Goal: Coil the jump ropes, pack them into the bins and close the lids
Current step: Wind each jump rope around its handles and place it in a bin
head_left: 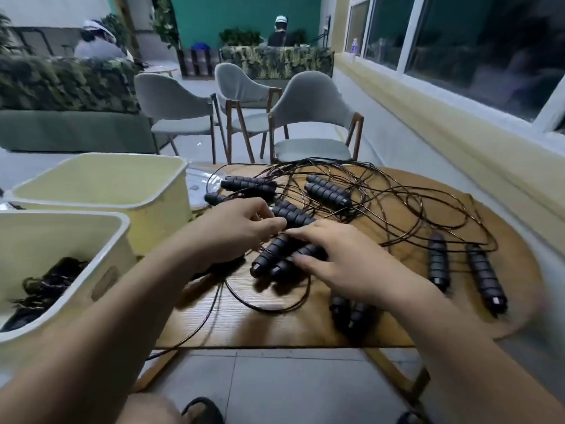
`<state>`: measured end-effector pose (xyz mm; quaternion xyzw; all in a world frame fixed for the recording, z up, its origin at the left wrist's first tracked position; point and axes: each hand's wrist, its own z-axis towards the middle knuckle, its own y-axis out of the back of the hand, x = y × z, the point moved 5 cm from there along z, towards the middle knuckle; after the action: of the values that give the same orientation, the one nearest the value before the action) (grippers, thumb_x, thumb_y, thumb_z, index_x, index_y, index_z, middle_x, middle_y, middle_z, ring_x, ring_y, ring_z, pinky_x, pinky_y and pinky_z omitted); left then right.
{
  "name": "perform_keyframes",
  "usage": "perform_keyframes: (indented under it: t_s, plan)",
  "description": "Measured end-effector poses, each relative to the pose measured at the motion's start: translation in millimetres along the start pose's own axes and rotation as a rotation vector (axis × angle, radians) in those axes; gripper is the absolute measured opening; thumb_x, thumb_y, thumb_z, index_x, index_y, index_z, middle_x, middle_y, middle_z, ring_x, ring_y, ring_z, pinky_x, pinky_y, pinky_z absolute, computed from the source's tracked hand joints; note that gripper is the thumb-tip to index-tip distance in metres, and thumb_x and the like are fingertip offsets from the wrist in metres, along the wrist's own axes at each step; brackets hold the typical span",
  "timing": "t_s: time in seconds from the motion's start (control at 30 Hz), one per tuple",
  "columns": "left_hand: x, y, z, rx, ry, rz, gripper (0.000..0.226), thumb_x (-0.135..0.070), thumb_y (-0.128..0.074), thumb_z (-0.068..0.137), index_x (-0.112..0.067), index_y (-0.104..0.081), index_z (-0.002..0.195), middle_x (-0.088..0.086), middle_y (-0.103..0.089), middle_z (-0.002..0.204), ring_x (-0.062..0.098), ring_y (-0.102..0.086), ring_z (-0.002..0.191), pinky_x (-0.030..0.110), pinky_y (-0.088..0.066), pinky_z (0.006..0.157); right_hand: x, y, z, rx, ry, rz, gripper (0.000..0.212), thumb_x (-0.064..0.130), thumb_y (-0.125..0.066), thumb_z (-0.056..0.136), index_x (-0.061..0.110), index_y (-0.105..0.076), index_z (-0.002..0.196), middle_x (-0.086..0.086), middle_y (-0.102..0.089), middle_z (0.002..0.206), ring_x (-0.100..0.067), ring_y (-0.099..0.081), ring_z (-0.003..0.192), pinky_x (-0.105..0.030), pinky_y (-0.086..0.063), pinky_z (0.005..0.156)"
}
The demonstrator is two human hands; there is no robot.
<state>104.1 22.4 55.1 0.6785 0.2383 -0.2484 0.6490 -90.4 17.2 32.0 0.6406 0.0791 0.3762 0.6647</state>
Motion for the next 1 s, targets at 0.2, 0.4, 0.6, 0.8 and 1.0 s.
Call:
perform_keyframes:
  t_s: [0.2,0.4,0.6,0.8,1.0]
  plan:
    - [-40.6,-67.4,29.9,0.056,-0.049,-0.104,0.029,-0.057,-0.066,0.099,-0.028,-0.071,0.098,-0.005,-0.078,0.085,0.016,-0.075,0.081,0.039,-0.061,0.076,-73.2,21.3,-36.5,-0.065,-0.195,-0.042,0.044,0.044,-0.066,0.103,0.033,-0.064,0.146,0.008,-0.068,0.134,-0.014,-0.059,0.129,-0.035,-0.048,0.110]
    - [-61.6,-129.9,50.0,0.075,-0.125,-0.186,0.023,-0.051,-0.070,0.098,-0.029,-0.073,0.095,-0.009,-0.078,0.085,0.013,-0.075,0.083,0.047,-0.061,0.088,-146.3,41.0,-82.3,-0.235,-0.342,0.010,0.028,0.037,-0.069,0.102,0.031,-0.075,0.128,0.015,-0.072,0.117,-0.002,-0.064,0.107,-0.024,-0.054,0.095]
    - [-69.7,-157.6,64.9,0.066,-0.173,-0.177,0.016,-0.046,-0.074,0.096,-0.030,-0.072,0.093,-0.010,-0.078,0.081,0.009,-0.074,0.076,0.044,-0.062,0.083,-206.9,62.4,-120.5,-0.372,-0.607,-0.047,0.008,0.034,-0.068,0.102,0.033,-0.069,0.095,0.016,-0.067,0.099,-0.005,-0.060,0.092,-0.012,-0.035,0.066]
    - [-68.3,-160.2,69.6,0.009,-0.198,-0.069,0.014,-0.045,-0.079,0.091,-0.034,-0.072,0.090,-0.012,-0.074,0.084,0.002,-0.067,0.080,0.036,-0.060,0.080,-230.2,52.0,-123.3,-0.413,-0.674,-0.076,0.006,0.035,-0.068,0.102,0.032,-0.067,0.096,0.013,-0.064,0.099,-0.011,-0.061,0.091,-0.020,-0.039,0.064]
    - [-56.9,-134.3,70.6,-0.090,-0.189,-0.077,0.007,-0.030,-0.079,0.093,-0.031,-0.073,0.089,-0.012,-0.076,0.081,-0.002,-0.068,0.076,0.014,-0.050,0.068,-188.9,36.8,-96.1,-0.462,-0.424,-0.012,0.013,0.030,-0.067,0.101,0.028,-0.065,0.089,0.013,-0.064,0.089,-0.010,-0.061,0.085,-0.034,-0.055,0.073]
